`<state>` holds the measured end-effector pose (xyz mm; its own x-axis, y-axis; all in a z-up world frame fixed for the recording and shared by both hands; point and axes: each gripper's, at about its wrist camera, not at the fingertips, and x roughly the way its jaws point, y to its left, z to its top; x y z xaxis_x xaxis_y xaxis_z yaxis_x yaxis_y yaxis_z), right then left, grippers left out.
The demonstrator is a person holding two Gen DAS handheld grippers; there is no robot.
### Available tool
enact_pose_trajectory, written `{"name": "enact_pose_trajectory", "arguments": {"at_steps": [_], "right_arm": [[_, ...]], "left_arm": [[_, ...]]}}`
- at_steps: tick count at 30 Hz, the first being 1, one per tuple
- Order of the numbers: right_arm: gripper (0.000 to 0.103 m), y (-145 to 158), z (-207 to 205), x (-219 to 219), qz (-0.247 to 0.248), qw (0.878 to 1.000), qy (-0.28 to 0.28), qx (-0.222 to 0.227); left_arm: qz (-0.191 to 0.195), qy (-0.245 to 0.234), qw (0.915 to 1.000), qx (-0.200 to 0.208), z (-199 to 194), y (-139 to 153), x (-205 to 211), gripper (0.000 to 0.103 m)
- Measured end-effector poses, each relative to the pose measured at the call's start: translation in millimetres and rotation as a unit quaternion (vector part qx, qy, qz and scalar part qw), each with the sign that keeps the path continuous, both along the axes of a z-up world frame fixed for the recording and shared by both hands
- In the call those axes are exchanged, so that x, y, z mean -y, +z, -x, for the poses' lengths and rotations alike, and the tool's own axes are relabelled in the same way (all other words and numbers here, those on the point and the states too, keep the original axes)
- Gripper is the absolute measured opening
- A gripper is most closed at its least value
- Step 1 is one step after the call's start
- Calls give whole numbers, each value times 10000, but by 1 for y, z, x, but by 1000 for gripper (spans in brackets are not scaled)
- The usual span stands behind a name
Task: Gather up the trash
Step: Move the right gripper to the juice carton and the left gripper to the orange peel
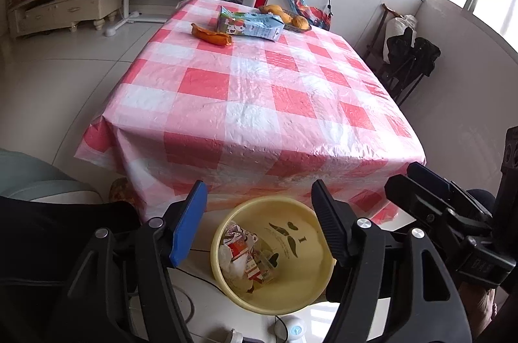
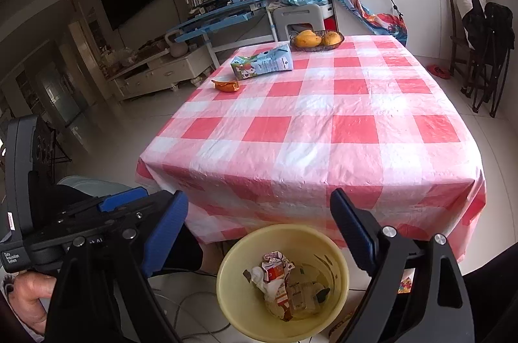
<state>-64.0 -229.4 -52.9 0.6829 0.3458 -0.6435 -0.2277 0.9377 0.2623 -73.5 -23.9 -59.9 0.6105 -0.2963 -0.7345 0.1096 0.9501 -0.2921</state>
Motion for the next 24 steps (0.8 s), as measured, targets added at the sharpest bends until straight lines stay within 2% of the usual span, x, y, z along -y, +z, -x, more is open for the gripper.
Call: {"name": "enact_pose_trajectory", "arguments": {"at_steps": [3,6,10,14,17,21,24], "right_arm": [[86,-1,-1,-3,15,10000,62,-38],[86,3,-7,-7,121,9997,186,-70],[87,13,-27,-19,697,9961,531,92],[89,21,-72,-33,1365,9858,962,199],[90,24,-116,-54,2096,9664,1443,360],[90,16,-177,-90,3102,9257,2116,449],[90,9,-222,-117,3647,8957,2501,467]], "left_arm": [[89,113,9999,50,-1,3,-5,66],[359,355,9987,54,-8,8,-17,68],[629,780,9950,1,-30,11,-38,68],[752,1143,9905,-125,-61,11,-55,68],[788,1288,9885,-130,-84,13,-61,68],[825,1390,9868,-108,-113,15,-66,68],[879,1470,9850,-199,-127,10,-67,68]]}}
